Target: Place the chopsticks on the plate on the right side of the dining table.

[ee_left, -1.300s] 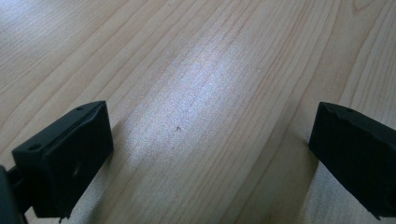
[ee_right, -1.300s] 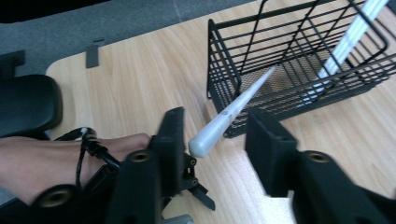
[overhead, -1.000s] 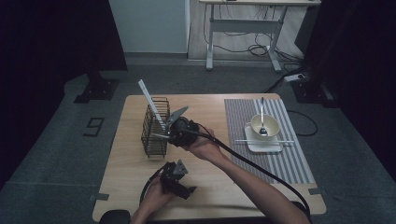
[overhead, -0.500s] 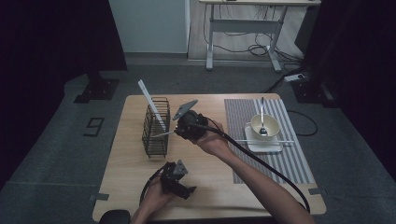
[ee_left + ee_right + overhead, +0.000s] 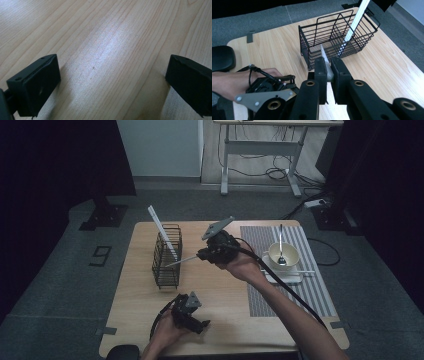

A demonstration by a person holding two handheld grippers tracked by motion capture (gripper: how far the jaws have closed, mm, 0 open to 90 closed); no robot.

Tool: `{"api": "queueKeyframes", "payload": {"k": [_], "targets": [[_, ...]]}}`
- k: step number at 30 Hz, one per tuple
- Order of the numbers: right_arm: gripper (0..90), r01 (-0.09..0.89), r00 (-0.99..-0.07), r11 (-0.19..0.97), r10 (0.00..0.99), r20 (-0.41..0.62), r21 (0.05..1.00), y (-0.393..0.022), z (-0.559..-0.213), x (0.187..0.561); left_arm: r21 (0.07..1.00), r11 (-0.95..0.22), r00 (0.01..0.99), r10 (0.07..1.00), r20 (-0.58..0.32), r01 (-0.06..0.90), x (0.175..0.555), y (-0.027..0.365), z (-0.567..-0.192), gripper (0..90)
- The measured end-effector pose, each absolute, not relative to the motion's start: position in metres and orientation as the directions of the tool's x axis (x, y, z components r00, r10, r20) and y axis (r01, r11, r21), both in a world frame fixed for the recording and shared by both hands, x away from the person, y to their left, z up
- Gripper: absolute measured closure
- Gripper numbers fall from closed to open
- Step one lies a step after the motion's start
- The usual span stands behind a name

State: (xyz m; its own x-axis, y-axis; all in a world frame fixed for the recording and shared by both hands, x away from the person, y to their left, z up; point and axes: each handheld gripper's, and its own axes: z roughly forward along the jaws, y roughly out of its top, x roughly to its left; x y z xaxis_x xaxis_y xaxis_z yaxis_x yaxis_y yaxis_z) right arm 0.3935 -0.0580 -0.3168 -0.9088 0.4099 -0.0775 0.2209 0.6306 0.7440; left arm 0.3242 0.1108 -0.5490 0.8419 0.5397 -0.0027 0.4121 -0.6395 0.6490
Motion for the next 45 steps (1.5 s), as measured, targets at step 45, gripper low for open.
{"api": "queueKeyframes", "payload": {"k": [45], "targets": [[82.6, 0.236, -0.886, 0.575, 0.458, -0.07, 0.784, -0.148, -0.281, 0.359, 0.705, -0.607, 0.851, 0.525, 0.008, 0.367, 0.333, 0.115, -0.509, 17.9]]}}
